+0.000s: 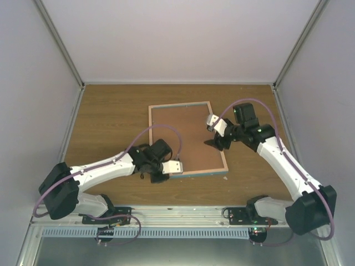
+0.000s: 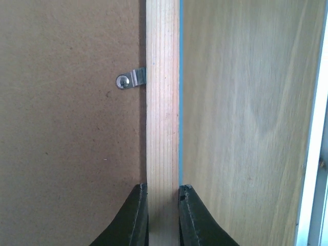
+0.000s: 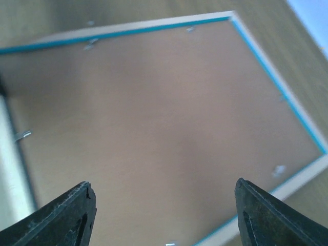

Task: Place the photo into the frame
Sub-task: Turn over the photo frame at the center of the board.

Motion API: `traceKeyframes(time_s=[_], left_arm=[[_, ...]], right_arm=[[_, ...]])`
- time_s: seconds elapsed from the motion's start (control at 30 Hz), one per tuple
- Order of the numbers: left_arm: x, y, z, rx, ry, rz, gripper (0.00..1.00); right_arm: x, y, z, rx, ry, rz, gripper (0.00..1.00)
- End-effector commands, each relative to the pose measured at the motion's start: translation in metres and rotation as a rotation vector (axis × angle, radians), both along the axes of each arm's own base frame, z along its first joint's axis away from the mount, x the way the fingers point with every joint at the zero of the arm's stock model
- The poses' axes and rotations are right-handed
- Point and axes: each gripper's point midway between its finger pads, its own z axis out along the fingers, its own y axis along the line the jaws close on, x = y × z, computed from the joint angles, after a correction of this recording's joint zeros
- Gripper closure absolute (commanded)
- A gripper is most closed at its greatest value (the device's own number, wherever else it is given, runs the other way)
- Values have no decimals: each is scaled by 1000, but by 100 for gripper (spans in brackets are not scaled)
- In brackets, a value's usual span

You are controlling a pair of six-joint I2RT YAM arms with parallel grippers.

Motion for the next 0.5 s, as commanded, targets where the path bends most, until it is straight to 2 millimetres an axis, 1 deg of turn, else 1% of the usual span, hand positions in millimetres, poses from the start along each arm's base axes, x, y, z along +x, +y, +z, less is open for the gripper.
traceKeyframes(time_s=[0.0,0.07,0.1,0.17,0.27,0.3,0.33,0.4,0.47], left_arm=[[41,-30,81,-223,-88,68,100],[51,-32,99,-255,-101,75,100],[56,-32,107,-270,-108,81,100],[65,-32,121,-297,-110,90,100],[78,-31,133,-323,-106,112,100],[82,-31,138,-333,-107,117,100],[84,-31,142,-346,-103,119,100],[89,-32,152,-372,-108,121,100],[92,-33,163,-393,-113,119,100]], right_arm=[[-48,9,-18,-9,60,148,23],[-64,12,-19,-21,53,206,21],[-71,14,-15,-26,31,234,19],[-82,17,-4,-38,-38,285,16],[-89,23,14,-73,-172,322,12],[-90,25,17,-86,-208,326,12],[-85,26,17,-110,-245,309,12],[-77,25,7,-177,-290,284,13],[-63,21,-4,-235,-338,235,14]])
